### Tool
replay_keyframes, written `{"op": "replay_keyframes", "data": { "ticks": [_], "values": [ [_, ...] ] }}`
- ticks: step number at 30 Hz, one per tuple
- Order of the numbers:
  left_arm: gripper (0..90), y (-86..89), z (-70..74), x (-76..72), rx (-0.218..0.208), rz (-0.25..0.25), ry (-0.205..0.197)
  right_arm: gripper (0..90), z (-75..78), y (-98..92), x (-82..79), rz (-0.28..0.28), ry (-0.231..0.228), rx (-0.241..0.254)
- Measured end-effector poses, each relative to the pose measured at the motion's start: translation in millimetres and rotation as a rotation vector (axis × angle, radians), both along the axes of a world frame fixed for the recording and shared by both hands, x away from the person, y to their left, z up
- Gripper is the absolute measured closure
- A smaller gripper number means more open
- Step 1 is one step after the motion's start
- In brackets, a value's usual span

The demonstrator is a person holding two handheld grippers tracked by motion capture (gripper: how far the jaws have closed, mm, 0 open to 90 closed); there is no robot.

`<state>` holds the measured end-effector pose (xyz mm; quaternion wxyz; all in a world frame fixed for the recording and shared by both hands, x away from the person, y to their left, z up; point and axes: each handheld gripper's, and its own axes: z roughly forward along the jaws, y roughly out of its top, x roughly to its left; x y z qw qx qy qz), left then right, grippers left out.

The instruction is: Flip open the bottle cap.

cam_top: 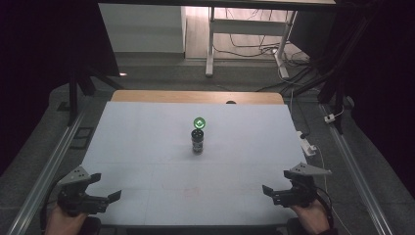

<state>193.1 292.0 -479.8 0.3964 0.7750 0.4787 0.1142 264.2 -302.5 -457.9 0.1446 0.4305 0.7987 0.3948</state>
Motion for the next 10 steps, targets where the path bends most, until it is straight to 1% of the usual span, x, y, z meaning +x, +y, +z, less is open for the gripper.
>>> {"op": "replay_keyframes", "data": {
  "ticks": [3,4,5,8,10],
  "values": [
    [0.0,0.0,-0.3,-1.6,0.019,0.003,0.01,0.0,-1.8,-3.7,-2.8,-0.016,0.02,-0.015],
    [0.0,-0.2,-0.5,-1.7,0.023,0.001,0.015,0.0,-1.4,-4.6,-3.6,-0.025,0.018,-0.006],
    [0.0,-0.3,-0.7,-1.7,0.025,0.001,0.018,0.0,-1.2,-6.0,-4.0,-0.027,0.017,-0.008],
    [0.0,0.1,-1.0,-1.0,0.02,0.001,0.023,0.0,-1.4,-7.8,-4.3,-0.041,0.026,0.001],
    [0.0,0.6,-0.6,-0.4,0.01,0.003,0.024,0.0,-1.8,-7.9,-3.9,-0.038,0.025,-0.003]
  ]
}}
